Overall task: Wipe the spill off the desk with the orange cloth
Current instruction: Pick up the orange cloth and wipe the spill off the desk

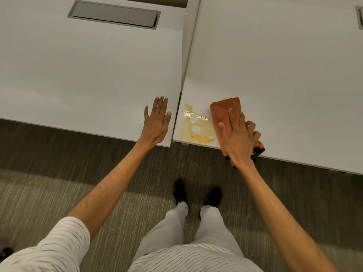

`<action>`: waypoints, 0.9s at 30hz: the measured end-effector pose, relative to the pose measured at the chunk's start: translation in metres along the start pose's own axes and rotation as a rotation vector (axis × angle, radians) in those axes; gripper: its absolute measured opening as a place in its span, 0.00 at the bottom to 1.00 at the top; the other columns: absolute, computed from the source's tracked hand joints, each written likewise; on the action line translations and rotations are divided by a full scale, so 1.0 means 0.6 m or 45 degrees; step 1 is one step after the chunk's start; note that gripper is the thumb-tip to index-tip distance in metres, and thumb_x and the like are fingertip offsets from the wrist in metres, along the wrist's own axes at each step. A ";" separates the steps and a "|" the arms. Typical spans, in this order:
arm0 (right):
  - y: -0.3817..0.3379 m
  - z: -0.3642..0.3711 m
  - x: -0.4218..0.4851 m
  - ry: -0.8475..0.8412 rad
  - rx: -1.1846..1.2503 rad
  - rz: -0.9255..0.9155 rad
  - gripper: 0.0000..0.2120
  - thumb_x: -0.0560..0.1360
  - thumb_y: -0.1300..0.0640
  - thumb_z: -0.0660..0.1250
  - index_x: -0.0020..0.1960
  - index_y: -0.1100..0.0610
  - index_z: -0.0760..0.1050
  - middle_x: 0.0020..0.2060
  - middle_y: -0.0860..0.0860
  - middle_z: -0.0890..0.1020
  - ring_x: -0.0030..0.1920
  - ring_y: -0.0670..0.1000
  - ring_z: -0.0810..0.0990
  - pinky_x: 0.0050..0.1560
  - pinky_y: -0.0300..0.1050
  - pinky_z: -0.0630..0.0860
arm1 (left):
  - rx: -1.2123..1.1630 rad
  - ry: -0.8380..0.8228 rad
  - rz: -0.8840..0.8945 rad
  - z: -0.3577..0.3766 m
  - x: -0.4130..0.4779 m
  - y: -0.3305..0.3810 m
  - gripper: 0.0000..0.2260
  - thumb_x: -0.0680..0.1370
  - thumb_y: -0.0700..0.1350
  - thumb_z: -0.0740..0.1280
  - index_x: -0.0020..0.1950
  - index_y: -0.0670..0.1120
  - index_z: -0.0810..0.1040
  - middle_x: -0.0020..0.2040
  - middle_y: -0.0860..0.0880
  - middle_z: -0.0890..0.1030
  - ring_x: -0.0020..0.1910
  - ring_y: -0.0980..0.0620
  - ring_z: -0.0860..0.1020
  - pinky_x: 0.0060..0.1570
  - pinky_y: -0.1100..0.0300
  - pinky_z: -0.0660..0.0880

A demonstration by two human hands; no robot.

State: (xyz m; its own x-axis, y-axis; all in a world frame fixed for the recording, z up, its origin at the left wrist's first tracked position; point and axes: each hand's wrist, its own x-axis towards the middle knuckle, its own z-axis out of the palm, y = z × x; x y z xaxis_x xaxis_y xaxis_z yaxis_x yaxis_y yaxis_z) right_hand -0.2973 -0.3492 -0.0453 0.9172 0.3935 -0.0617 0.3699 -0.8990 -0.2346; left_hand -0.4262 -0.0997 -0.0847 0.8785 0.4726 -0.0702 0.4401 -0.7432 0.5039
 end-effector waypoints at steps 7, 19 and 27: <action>-0.062 0.012 0.022 -0.002 0.053 -0.035 0.28 0.82 0.37 0.48 0.80 0.47 0.56 0.78 0.57 0.62 0.71 0.62 0.64 0.65 0.60 0.64 | 0.240 0.038 0.039 0.010 -0.010 0.001 0.28 0.83 0.57 0.39 0.81 0.46 0.44 0.82 0.48 0.44 0.81 0.50 0.40 0.74 0.38 0.33; -0.081 0.023 0.004 0.057 -0.016 0.029 0.29 0.82 0.37 0.47 0.79 0.47 0.57 0.76 0.58 0.64 0.64 0.62 0.70 0.60 0.58 0.68 | 0.241 -0.009 0.049 0.024 -0.030 0.001 0.33 0.82 0.62 0.39 0.81 0.45 0.41 0.82 0.47 0.41 0.80 0.50 0.39 0.75 0.39 0.32; -0.023 0.006 0.005 0.045 0.035 -0.081 0.29 0.81 0.36 0.50 0.78 0.46 0.59 0.75 0.56 0.67 0.63 0.60 0.70 0.56 0.55 0.68 | 0.206 -0.023 0.047 0.034 -0.031 0.010 0.32 0.81 0.62 0.34 0.81 0.46 0.40 0.82 0.48 0.41 0.80 0.51 0.38 0.75 0.37 0.34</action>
State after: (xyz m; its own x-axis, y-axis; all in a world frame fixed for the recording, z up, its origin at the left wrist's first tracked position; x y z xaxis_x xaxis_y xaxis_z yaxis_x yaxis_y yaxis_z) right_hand -0.3003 -0.3349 -0.0455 0.8967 0.4424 -0.0117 0.4240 -0.8664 -0.2639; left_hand -0.4363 -0.1224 -0.0981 0.8973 0.4357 -0.0705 0.4302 -0.8274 0.3611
